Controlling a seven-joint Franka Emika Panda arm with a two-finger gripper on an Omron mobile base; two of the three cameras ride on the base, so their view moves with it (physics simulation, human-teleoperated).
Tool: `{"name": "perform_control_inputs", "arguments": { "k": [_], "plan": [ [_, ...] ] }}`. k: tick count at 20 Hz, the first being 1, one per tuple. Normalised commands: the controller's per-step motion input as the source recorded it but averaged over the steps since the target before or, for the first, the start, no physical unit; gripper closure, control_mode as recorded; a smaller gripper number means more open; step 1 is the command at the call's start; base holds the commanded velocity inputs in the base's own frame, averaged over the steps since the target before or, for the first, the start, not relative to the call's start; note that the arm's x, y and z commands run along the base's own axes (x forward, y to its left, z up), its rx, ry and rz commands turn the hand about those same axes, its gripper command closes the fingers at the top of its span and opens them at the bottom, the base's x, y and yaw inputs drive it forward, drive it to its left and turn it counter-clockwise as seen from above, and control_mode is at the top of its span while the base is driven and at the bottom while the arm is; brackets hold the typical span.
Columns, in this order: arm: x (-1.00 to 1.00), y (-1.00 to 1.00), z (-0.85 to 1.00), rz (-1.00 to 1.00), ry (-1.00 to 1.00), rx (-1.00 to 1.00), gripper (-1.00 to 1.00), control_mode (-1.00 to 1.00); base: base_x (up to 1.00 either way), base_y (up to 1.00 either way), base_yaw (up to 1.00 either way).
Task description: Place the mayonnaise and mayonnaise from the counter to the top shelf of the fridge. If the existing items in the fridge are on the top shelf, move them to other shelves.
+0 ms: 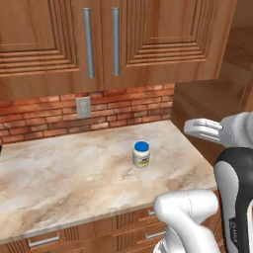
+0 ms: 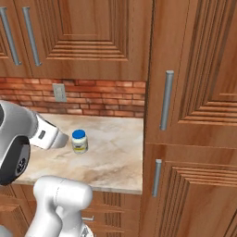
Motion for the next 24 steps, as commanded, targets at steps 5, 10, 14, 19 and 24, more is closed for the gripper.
{"name": "perform_control_inputs", "arguments": {
  "k": [5,10,14,19,24],
  "plan": [
    [0.66,0.0,-0.26,0.0,0.08,-0.08,-1.0,-1.0,0.0,0.0,0.0],
    [0.53,0.0,-0.4,0.01,0.16,-0.07,-1.0,-1.0,0.0,0.0,0.0],
    [0.22,0.0,-0.84,0.05,0.13,-0.04,-1.0,-1.0,0.0,0.0,0.0],
    [0.19,0.06,-0.63,0.06,0.12,0.0,-1.0,-1.0,0.0,0.0,0.0],
    [0.29,0.19,-0.14,0.03,0.11,0.0,-1.0,-1.0,0.0,0.0,0.0]
  ]
}}
